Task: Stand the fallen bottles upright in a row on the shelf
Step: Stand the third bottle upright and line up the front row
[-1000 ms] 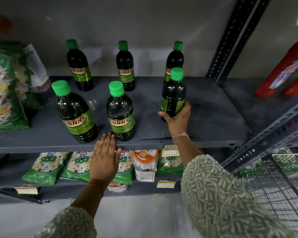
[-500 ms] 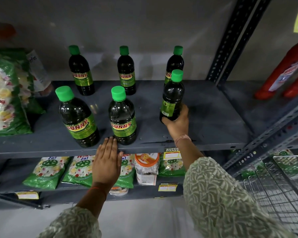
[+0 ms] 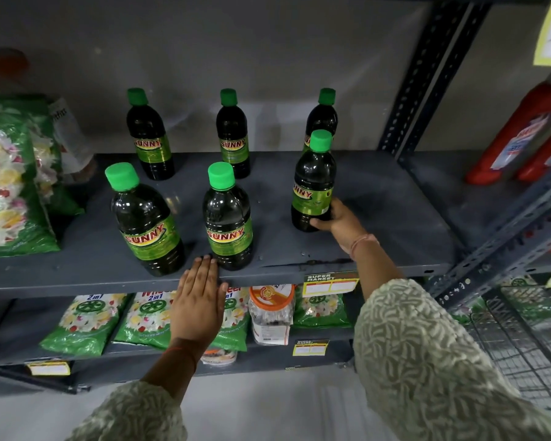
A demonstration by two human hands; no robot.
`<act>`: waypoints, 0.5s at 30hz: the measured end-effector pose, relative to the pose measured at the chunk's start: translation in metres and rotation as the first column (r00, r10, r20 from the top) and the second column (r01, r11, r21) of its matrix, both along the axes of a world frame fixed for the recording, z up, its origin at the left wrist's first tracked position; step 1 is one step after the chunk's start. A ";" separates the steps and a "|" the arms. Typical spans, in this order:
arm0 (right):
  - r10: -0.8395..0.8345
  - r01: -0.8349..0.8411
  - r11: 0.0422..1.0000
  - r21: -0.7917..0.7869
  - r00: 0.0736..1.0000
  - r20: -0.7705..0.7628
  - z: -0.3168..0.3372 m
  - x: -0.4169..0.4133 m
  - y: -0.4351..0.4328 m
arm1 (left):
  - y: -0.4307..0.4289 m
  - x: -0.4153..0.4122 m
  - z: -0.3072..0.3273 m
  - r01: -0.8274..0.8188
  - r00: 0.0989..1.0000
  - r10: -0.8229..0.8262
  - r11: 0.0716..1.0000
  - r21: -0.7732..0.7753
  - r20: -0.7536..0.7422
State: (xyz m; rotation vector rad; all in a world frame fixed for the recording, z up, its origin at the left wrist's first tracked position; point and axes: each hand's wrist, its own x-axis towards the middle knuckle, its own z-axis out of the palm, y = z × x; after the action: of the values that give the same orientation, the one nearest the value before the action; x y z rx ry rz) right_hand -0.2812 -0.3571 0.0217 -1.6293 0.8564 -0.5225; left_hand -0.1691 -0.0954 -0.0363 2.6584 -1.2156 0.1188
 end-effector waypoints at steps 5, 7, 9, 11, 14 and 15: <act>-0.057 0.046 0.993 -0.105 0.993 -0.108 -0.007 0.003 -0.003 | 0.000 0.000 0.003 -0.005 1.000 0.005 1.000 0.007 -0.012; -0.227 0.202 0.951 -0.234 0.971 -0.082 -0.009 0.011 0.010 | 0.001 0.001 0.003 -0.007 1.000 0.007 1.000 0.003 -0.004; -0.328 0.332 0.918 -0.219 0.943 0.056 -0.011 0.016 0.022 | 0.000 0.000 0.004 -0.008 1.000 0.008 1.000 0.000 0.003; -0.345 0.361 0.913 -0.192 0.932 0.112 -0.011 0.017 0.028 | -0.001 -0.001 0.005 -0.014 1.000 0.014 1.000 0.004 0.009; -0.269 0.276 0.951 -0.136 0.961 0.070 -0.009 0.011 0.020 | -0.001 -0.003 0.004 -0.022 1.000 0.022 1.000 0.011 0.009; -0.222 0.225 0.965 -0.135 0.974 0.038 -0.009 0.009 0.016 | -0.001 -0.002 0.004 -0.027 1.000 0.027 1.000 0.013 0.013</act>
State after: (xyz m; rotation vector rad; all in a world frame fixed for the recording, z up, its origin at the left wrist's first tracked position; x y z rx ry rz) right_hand -0.2726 -0.3411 0.0129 -1.6572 1.0129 -0.7718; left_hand -0.1715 -0.0967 -0.0327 2.6898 -1.1882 0.1330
